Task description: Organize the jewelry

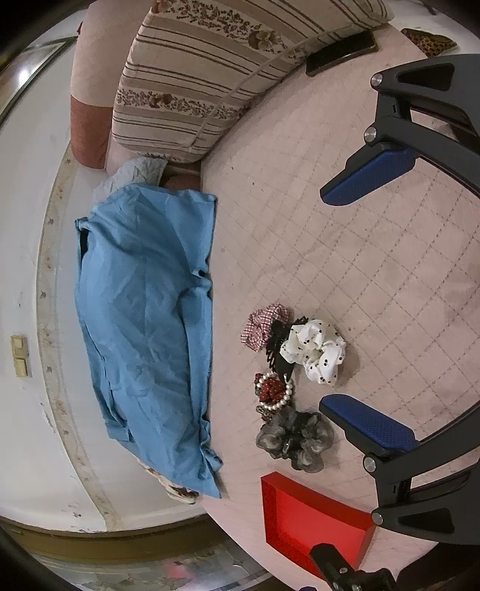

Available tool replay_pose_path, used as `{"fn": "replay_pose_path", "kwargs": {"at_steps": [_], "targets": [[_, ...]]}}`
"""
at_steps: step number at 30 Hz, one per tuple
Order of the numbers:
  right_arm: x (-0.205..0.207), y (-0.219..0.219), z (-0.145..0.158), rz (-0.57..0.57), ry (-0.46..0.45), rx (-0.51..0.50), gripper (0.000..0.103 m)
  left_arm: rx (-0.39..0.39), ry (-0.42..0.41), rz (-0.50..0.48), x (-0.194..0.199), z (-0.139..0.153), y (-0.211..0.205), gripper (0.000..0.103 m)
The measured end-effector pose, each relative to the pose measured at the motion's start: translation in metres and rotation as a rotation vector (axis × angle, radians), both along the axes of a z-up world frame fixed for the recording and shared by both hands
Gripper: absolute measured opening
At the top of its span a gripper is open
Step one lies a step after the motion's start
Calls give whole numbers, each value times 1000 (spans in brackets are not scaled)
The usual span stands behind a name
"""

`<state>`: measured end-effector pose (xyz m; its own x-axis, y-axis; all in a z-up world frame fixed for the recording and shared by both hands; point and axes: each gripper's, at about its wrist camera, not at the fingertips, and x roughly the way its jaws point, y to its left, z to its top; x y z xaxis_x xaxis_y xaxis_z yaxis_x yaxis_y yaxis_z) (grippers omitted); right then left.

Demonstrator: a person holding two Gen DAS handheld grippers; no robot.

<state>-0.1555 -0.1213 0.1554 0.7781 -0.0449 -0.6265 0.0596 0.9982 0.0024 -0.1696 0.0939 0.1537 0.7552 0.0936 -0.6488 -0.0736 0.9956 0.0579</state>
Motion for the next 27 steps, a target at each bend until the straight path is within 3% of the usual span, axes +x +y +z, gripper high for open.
{"fn": "replay_pose_path", "kwargs": {"at_steps": [27], "targets": [[23,-3,-38,21,109,38,103,-7,150,-5,32,-43,3,103]]}}
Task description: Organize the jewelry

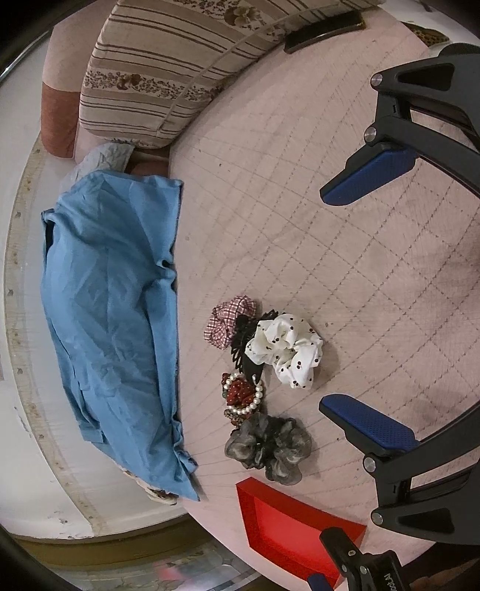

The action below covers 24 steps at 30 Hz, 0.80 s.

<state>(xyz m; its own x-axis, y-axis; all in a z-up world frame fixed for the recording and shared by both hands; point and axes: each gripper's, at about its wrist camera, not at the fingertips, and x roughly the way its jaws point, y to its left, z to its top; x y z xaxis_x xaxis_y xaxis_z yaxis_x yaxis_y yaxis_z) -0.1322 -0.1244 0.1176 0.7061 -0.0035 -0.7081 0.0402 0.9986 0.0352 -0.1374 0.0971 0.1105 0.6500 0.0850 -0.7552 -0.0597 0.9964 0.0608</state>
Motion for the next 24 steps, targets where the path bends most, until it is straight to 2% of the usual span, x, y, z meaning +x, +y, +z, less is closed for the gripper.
{"fn": "replay_pose_path", "kwargs": {"at_steps": [10,15,17,21,24], "targets": [[7,-4,-12,8,29,18,103,10,3,-2,10,-2,9,103],[14,-8,-20,25,52,50,103,-17,0,-10,22,3,22,103],[18,-8,-23,34,59,62,100,-43,-1,-33,27,4,24,101],[29,-8,-29,66,83,98,90,-123,21,-87,49,6,25,85],[40,-7,-35,88,107,142,83,-150,39,-83,70,3,24,85]]}}
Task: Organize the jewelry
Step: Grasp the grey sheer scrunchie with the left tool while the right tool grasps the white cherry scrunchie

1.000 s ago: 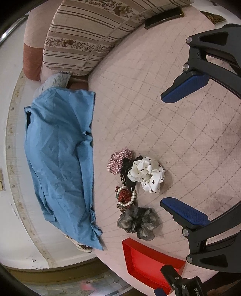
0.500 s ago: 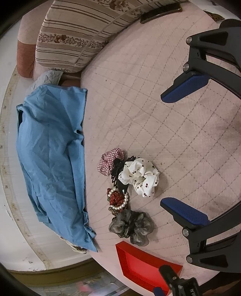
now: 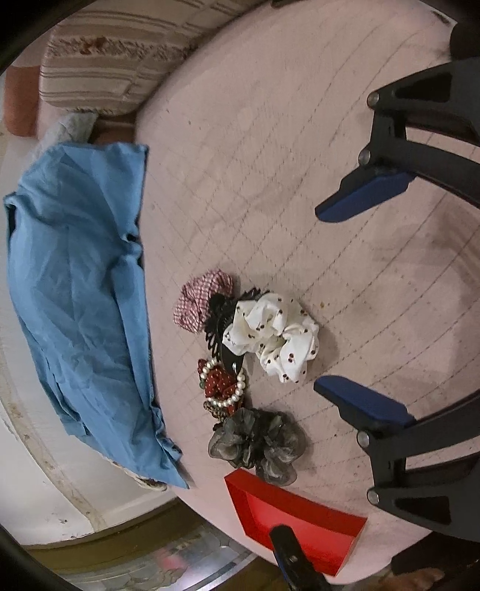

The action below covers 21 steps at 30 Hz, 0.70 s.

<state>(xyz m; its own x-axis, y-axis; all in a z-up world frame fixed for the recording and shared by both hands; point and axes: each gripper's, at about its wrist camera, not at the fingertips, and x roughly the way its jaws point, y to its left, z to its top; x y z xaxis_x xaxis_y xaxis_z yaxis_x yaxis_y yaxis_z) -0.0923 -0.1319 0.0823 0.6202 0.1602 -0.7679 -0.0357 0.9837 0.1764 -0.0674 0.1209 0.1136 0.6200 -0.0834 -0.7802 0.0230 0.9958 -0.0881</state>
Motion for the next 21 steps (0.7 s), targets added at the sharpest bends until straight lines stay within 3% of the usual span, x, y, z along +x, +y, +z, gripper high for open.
{"fn": "replay_pose_path", "kwargs": {"at_steps": [4,14,19,20,21], "targets": [[17,0,-8,24,25,40,71,-28,26,-10,28,-8,-7,85],[59,-1,-24,28,70,80,70,-76,121,-53,96,-50,-18,85],[70,8,-33,52,90,82,54,-104,135,-90,109,-63,-22,84],[71,10,-34,56,92,81,51,-108,135,-99,110,-64,-23,76],[71,12,-36,63,96,81,44,-112,141,-111,111,-66,-25,60]]}}
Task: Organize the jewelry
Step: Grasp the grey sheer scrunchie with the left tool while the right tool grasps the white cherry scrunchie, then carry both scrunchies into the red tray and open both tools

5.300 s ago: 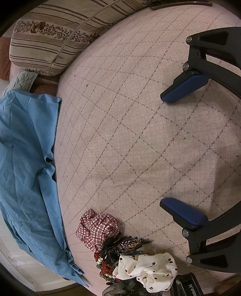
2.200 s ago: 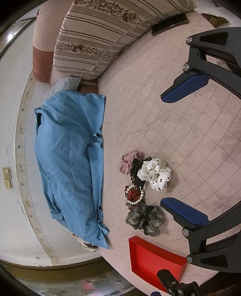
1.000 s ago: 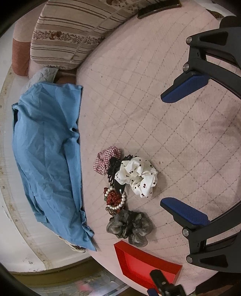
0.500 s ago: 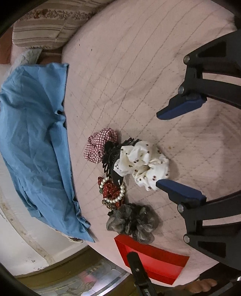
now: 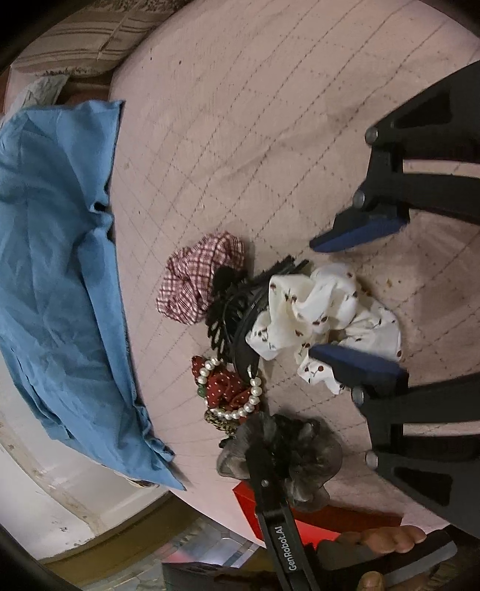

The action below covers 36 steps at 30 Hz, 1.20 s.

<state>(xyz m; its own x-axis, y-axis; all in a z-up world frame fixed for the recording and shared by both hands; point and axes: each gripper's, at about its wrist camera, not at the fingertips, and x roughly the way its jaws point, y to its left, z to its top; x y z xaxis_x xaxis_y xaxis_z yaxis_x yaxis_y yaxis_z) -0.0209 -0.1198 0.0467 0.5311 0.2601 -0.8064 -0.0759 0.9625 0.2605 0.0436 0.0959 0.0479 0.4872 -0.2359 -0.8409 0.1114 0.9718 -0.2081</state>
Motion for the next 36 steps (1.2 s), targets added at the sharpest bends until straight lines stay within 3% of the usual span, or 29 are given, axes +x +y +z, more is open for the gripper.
{"fn": "replay_pose_path", "kwargs": {"at_steps": [1,2,3,6,12,19,27,36], "targets": [[1,2,-2,5,5,1,34,-7,20,-13,1,-3,-2,48],[0,3,-3,8,9,2,28,-18,37,-22,2,-6,-3,28],[0,4,-4,13,14,7,19,-29,47,-25,2,-7,-4,25],[-4,6,-1,19,6,11,12,-35,17,-20,-5,1,-5,18],[-19,11,19,36,-35,16,11,-95,-42,-3,-37,40,5,17],[-41,18,45,65,-80,23,10,-133,-98,84,-79,73,52,17],[-53,48,72,142,-110,10,10,-77,-124,252,-113,80,138,17],[-32,129,84,320,-84,28,11,-66,-100,409,-111,66,229,17]]}}
